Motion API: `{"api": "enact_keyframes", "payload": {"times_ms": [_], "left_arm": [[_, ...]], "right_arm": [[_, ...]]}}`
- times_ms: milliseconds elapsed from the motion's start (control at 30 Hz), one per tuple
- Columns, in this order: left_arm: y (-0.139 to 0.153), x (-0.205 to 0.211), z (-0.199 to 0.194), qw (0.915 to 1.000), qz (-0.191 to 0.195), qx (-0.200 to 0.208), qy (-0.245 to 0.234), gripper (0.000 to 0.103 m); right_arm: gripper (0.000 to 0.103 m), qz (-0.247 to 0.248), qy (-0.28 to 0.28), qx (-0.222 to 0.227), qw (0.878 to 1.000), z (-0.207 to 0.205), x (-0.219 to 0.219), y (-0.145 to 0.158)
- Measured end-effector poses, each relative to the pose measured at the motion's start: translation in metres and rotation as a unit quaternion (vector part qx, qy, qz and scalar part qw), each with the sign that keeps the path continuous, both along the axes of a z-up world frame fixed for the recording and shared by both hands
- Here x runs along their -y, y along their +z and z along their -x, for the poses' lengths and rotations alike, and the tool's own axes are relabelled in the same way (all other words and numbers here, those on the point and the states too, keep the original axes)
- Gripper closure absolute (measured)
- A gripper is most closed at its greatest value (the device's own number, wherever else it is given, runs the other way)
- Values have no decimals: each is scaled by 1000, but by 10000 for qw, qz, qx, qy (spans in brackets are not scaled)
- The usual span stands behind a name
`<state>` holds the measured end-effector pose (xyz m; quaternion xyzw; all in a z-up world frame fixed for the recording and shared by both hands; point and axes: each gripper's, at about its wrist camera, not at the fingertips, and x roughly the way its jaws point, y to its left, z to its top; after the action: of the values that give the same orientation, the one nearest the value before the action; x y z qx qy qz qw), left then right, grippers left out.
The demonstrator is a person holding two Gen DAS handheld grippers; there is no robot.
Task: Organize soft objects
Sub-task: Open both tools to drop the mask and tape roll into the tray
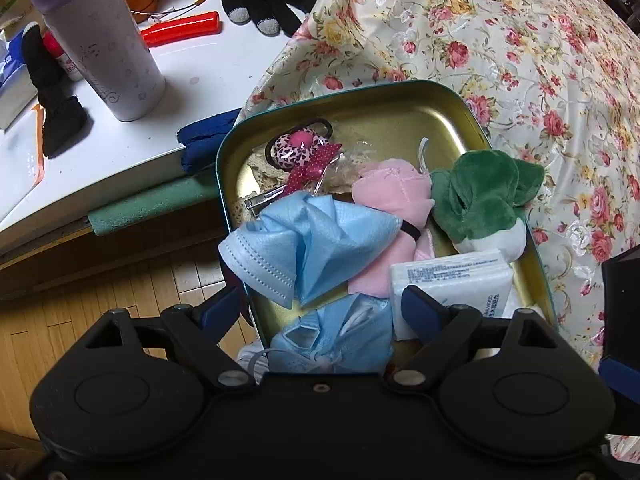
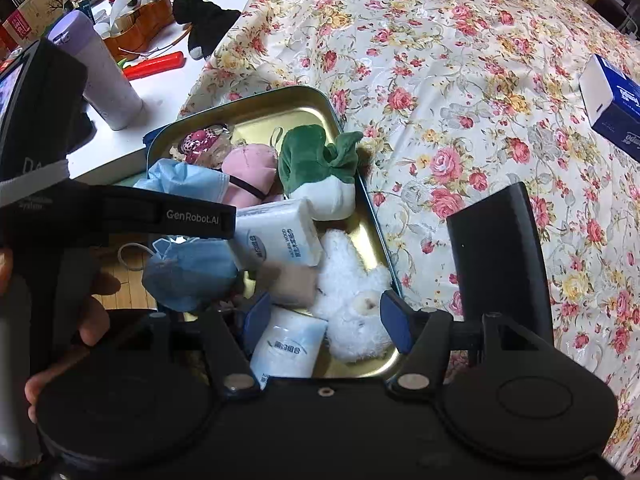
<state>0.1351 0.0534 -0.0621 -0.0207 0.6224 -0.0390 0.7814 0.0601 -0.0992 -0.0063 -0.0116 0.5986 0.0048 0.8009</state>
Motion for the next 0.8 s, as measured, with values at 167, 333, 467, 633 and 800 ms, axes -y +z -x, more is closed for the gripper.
{"api": "enact_keyframes", "payload": {"times_ms": [167,333,467,633,800], "left_arm": [[0,5,2,9998,-146,52,-145,19],[0,9,7,9990,-335,137,-244,19],[5,13,18,9982,-467,219,-291,19],[15,19,42,9989,-375,247,-156,19],[32,31,71,9979,-481,429,-3,19]], "right_arm": [[44,100,-55,-23,9999,10,4,0],[43,222,-204,-41,9995,22,10,0],[43,259,-308,-40,9992,35,14,1],[42,248,-446,-29,9987,53,23,3],[39,211,-645,34,9977,70,36,8]]}}
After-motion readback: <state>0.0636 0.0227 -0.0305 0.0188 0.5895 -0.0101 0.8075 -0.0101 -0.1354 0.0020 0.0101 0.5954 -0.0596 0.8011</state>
